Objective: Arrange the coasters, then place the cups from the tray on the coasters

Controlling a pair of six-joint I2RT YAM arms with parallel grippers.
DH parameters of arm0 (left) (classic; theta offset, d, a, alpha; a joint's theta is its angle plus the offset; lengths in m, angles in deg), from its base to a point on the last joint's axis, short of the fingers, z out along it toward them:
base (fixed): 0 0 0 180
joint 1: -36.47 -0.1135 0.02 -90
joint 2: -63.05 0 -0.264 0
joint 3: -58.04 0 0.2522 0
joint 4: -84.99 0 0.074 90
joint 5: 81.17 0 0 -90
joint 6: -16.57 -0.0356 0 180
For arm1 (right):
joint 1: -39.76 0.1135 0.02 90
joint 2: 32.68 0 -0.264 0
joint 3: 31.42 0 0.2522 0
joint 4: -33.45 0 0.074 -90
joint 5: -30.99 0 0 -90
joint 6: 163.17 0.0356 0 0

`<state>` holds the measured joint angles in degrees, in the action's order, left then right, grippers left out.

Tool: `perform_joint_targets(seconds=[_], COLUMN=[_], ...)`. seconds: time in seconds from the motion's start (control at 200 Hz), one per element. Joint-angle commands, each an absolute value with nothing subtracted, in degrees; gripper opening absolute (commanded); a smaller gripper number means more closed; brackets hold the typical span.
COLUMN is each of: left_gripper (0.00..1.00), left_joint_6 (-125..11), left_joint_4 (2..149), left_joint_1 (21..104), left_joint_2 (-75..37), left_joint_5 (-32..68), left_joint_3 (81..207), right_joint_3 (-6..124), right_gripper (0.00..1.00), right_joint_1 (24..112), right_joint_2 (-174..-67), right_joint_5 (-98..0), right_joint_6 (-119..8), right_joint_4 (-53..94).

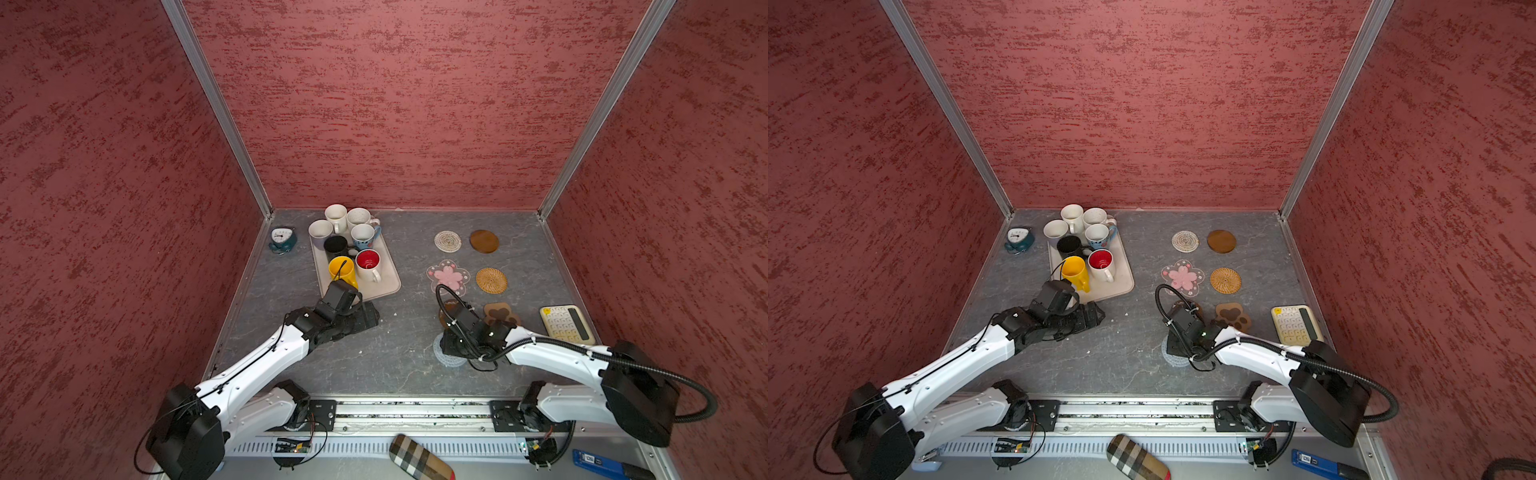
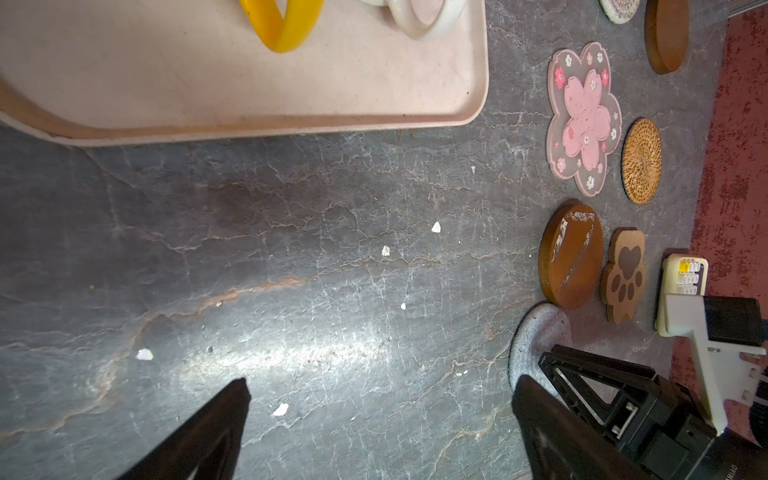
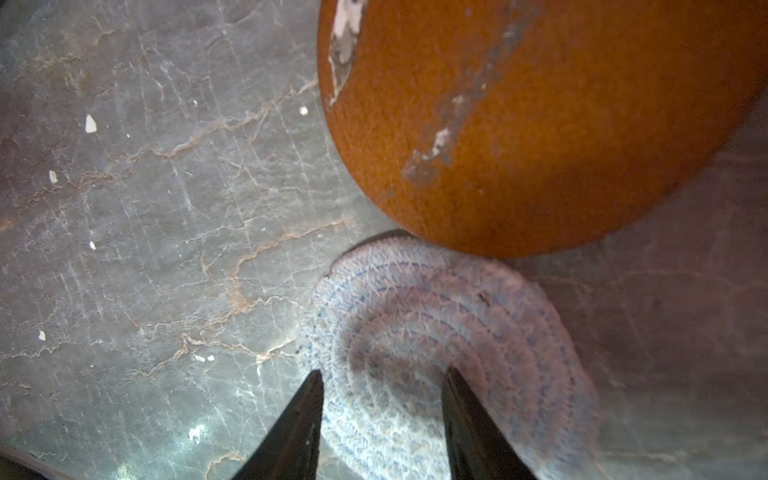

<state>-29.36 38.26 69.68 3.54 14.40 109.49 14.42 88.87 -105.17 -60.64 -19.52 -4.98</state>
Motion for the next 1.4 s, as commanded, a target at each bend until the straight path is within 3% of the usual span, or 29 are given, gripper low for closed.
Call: perform_joint_targets(seconds=[0.0,0.486,0.646,0.837,1.057,1.398], left_gripper=[0.99,1.0,0.99,0.99,0.99,0.99], left_joint_6=[-30.08,-31.1,-31.64,-32.97,-35.98,-41.85], left_joint_4=[38.18,36.75,35.99,33.02,28.96,24.49], left_joint_1=[69.25,68.2,67.75,66.24,59.78,49.45], left_joint_2=[4.38,3.03,2.8,2.82,5.4,5.25], left_joint_5=[14.23,13.4,13.33,12.83,13.93,18.33], left_joint_3=[109.69,112.18,113.7,117.12,121.99,128.04], right_joint_3=[11.97,8.1,10.53,16.69,26.48,45.33], right_gripper=[0.47,0.47,0.55,0.71,0.73,0.65], right_joint_1=[89.24,89.25,89.12,89.16,88.63,85.99], right_joint_2=[-104.36,-97.37,-98.11,-96.48,-96.49,-110.66], right_joint_5=[-62.96,-63.47,-63.59,-65.47,-66.73,-63.17], right_joint_6=[-17.8,-16.94,-18.26,-22.06,-33.96,-58.21], right_joint_4=[-5.87,-8.34,-8.38,-11.64,-12.39,-11.38])
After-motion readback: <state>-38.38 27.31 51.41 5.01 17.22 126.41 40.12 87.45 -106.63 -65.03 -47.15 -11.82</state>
